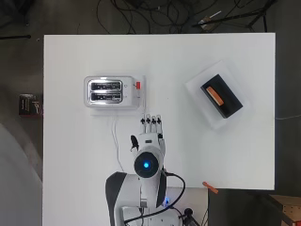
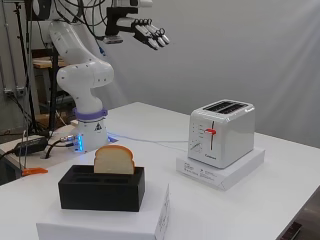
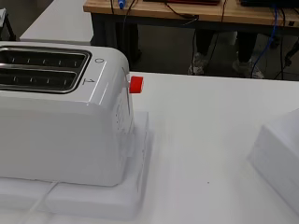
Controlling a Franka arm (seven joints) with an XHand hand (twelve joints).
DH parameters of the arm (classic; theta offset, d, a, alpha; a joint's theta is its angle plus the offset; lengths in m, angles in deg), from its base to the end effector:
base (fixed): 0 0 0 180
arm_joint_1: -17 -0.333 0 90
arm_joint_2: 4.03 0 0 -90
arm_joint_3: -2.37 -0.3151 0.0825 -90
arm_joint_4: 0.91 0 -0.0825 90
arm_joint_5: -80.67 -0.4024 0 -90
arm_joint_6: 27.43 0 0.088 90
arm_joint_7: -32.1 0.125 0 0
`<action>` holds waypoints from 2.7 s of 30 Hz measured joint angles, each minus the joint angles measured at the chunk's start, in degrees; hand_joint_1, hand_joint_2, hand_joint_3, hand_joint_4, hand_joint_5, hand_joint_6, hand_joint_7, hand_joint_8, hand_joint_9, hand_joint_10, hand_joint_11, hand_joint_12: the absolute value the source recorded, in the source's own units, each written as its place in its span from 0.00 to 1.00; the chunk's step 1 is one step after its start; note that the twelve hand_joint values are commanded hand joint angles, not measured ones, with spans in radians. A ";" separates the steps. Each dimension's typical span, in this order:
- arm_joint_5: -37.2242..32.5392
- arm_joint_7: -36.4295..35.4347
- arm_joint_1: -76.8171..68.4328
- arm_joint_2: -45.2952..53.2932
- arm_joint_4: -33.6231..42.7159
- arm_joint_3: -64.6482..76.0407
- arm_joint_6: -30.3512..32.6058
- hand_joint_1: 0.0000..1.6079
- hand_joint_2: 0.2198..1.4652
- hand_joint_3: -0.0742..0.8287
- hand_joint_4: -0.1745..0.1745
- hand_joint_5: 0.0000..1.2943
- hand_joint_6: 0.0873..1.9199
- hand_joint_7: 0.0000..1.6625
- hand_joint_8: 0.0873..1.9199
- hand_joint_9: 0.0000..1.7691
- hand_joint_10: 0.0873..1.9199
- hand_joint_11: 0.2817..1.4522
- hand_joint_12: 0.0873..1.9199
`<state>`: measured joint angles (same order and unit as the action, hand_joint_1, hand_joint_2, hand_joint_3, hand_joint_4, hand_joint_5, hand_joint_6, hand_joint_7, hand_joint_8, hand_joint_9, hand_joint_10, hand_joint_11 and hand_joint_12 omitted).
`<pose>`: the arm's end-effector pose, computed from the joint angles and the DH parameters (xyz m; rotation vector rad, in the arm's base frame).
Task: Teleoperate dual arm-hand system to toast a bread
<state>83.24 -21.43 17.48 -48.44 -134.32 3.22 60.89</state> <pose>0.3256 -0.0145 0.5793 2.7962 1.3755 -0.0411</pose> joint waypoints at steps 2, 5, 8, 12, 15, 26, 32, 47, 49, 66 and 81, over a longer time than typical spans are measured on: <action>3.58 -1.72 0.32 0.44 2.46 0.70 -1.42 0.27 0.78 0.09 0.34 0.27 0.00 0.27 0.00 0.33 0.00 0.18 0.00; 6.70 -3.51 0.62 1.31 4.76 1.50 -3.07 0.28 0.78 0.08 0.31 0.27 0.00 0.28 0.00 0.34 0.00 0.18 0.00; 7.86 -4.11 0.84 2.68 5.52 1.51 -4.07 0.32 0.73 0.06 0.30 0.27 0.00 0.28 0.00 0.34 0.00 0.18 0.00; 13.69 -5.04 1.68 10.33 10.72 0.45 -8.14 0.15 0.68 0.07 0.36 0.27 0.00 0.31 0.00 0.37 0.00 0.19 0.00; 14.18 -2.78 2.57 19.35 18.80 1.74 -14.04 0.05 0.70 0.08 0.52 0.29 0.00 0.36 0.00 0.44 0.00 0.24 0.00; 13.56 3.80 6.13 29.87 22.37 17.40 -10.56 0.07 0.73 0.08 0.47 0.31 0.00 0.32 0.00 0.38 0.00 0.20 0.00; 11.52 -1.37 7.55 37.09 19.37 22.94 -1.79 0.12 0.71 0.08 0.45 0.30 0.00 0.26 0.00 0.30 0.00 0.14 0.00; 3.26 -15.18 11.24 59.08 39.11 20.45 -0.61 0.26 0.64 0.06 0.28 0.27 0.00 0.27 0.00 0.29 0.00 0.10 0.00; 3.34 -16.36 11.25 58.79 36.98 19.71 0.07 0.26 0.64 0.07 0.28 0.27 0.00 0.28 0.00 0.29 0.00 0.10 0.00; -2.07 -16.91 14.49 64.68 37.70 20.95 -0.31 0.77 0.74 0.08 0.00 0.57 0.63 0.68 0.39 0.78 0.00 0.40 0.10; -1.50 -16.15 9.46 45.73 29.35 14.07 4.67 0.04 0.68 0.08 0.21 0.19 0.00 0.24 0.00 0.30 0.00 0.14 0.00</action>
<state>81.74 -37.58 26.94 -2.71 -104.97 17.30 65.55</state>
